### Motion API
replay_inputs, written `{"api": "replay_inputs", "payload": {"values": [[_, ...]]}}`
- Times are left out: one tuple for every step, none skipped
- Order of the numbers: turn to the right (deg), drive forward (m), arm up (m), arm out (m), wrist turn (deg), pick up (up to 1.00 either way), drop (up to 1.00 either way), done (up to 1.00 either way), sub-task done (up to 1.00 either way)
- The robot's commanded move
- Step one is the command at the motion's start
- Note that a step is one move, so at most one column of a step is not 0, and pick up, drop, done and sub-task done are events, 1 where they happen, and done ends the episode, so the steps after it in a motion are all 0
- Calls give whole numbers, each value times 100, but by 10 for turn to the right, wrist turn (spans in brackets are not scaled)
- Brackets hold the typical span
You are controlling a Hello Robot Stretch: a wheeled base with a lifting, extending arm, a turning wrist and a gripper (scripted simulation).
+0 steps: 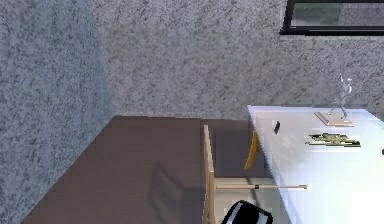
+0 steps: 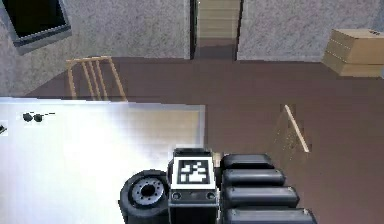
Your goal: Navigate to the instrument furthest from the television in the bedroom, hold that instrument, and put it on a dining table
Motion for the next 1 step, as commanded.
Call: {"api": "replay_inputs", "payload": {"values": [[30, 0, 0, 0, 0, 0, 0, 0, 0]]}}
